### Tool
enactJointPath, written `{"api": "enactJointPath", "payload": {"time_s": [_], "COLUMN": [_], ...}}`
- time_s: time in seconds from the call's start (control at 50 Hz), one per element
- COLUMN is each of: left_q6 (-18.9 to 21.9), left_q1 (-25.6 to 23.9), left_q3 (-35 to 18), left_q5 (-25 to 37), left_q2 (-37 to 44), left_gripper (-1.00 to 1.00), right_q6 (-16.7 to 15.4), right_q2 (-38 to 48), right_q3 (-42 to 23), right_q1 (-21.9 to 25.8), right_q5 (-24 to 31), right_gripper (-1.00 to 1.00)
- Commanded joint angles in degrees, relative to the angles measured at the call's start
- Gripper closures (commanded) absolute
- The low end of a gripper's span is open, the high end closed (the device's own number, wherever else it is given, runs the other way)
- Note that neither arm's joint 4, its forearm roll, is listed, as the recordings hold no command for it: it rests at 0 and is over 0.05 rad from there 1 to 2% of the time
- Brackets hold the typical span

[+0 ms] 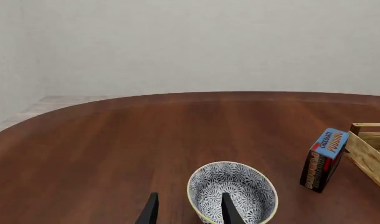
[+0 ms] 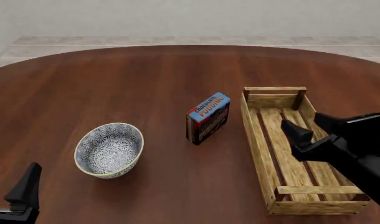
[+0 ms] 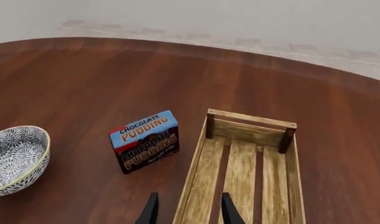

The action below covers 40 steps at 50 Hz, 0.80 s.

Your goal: Pick up the bowl on the left and put it in the tray.

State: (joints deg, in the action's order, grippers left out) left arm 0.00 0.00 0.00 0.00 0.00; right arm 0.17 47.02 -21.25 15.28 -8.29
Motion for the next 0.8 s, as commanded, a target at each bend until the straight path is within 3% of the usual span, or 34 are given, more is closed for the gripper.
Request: {"api": "enactJointPath", "payload": {"time_s": [0.02,0.64,0.8], "left_q6": [0.0,0.0,0.0], "left_q1": [0.0,0.0,0.0], "left_q3": [0.0,0.0,0.0], "left_q5": [0.0,0.0,0.0], "left_q2": [0.0,0.0,0.0], "left_gripper": [-1.0,-1.0,-1.0], "right_q6": [1.45,0.39,3.87], "right_q2": [11.82,25.66,31.95], "right_q3": [-5.3,-17.06,-21.98], "right_q1": [5.93,15.34,21.79], "right_q5": [-0.76,3.5,6.29], "right_gripper": [-1.0,-1.0,-1.0]}}
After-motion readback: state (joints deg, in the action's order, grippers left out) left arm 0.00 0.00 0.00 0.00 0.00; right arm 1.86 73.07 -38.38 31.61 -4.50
